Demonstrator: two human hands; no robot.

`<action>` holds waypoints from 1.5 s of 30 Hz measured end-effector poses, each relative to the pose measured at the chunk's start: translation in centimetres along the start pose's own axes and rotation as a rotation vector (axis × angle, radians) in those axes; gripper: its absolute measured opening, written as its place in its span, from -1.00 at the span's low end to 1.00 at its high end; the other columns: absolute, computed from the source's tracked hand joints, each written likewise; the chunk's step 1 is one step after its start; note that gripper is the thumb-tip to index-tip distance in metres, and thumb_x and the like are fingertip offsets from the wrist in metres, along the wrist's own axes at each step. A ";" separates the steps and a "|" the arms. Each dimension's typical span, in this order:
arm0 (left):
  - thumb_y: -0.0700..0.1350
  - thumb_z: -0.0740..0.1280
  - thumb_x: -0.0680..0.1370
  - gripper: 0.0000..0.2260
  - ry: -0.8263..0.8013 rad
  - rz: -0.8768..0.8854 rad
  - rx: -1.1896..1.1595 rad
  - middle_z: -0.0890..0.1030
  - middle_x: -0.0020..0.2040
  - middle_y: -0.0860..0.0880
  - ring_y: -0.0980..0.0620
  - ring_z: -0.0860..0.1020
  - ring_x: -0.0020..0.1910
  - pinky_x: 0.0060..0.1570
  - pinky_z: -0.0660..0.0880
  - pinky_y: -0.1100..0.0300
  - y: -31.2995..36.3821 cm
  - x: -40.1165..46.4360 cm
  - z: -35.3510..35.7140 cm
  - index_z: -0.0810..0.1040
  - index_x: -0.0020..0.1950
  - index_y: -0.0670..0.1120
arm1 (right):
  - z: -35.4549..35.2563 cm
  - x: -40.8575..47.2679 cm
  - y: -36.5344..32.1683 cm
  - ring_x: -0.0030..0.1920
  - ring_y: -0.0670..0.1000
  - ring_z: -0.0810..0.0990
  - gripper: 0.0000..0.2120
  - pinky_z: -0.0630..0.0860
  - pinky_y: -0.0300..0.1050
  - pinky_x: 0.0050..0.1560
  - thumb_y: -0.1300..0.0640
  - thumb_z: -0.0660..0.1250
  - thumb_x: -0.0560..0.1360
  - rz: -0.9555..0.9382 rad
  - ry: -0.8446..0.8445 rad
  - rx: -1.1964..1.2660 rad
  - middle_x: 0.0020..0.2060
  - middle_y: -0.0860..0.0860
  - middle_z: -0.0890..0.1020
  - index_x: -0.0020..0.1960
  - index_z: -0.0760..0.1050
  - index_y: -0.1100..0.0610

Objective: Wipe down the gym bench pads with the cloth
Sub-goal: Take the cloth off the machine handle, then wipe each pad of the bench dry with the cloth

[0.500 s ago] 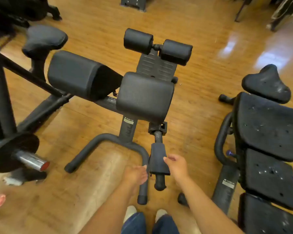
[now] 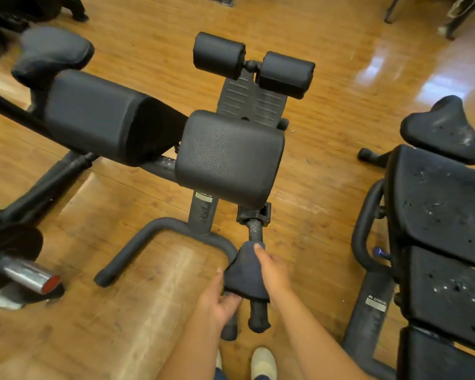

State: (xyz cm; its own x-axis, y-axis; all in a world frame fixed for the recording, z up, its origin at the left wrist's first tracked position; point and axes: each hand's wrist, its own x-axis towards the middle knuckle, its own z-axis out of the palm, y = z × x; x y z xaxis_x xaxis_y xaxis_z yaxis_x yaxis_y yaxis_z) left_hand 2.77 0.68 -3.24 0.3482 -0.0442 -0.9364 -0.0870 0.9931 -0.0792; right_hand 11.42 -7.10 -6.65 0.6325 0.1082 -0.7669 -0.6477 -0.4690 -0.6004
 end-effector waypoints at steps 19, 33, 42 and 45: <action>-0.20 0.31 0.38 -0.77 -0.281 0.191 0.647 0.68 -0.09 -0.15 -0.03 0.66 -0.18 -0.22 0.55 0.19 1.9 -6.4 1.8 0.66 -0.03 -0.21 | -7.3 -6.5 -4.9 -0.35 -0.06 0.40 -0.78 0.29 -0.37 -0.46 0.13 0.31 0.52 -0.477 0.089 -0.039 -0.38 -0.02 0.42 -0.25 0.34 0.15; -0.13 0.54 0.28 -0.43 -0.543 0.238 0.436 0.58 0.17 -0.26 -0.17 0.61 0.06 0.00 0.56 0.00 -10.0 -21.6 0.8 0.53 0.24 -0.26 | -14.8 -24.6 -6.8 -0.08 0.01 0.67 -0.64 0.55 -0.14 -0.05 -0.16 0.32 0.39 -0.323 -0.417 0.061 -0.11 0.01 0.71 -0.02 0.61 0.09; -0.17 0.37 0.50 -0.93 0.016 1.037 0.673 0.67 -0.25 0.10 0.25 0.61 -0.30 -0.38 0.49 0.33 -23.3 -25.9 2.3 0.58 -0.09 0.01 | -24.2 -27.0 -6.2 -0.11 0.11 0.66 -0.63 0.56 -0.03 -0.13 -0.04 0.46 0.37 -0.450 -0.578 -0.112 -0.11 0.13 0.69 0.01 0.56 0.22; -0.17 0.42 0.46 -0.92 0.151 1.189 0.727 0.62 -0.37 0.06 0.29 0.53 -0.44 -0.48 0.41 0.39 -27.7 -26.7 2.1 0.57 -0.24 -0.09 | -27.5 -27.9 -5.6 -0.02 0.16 0.64 -0.61 0.54 0.15 0.03 -0.02 0.47 0.37 -0.485 -0.670 -0.234 -0.04 0.17 0.67 0.05 0.55 0.24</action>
State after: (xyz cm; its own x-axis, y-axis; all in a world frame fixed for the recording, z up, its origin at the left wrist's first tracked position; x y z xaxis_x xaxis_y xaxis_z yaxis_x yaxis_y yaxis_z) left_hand -2.20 -25.40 24.63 0.3018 0.8877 -0.3478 0.2578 0.2752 0.9262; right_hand 9.10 -31.57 24.32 0.3851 0.8037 -0.4536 -0.2199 -0.3974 -0.8909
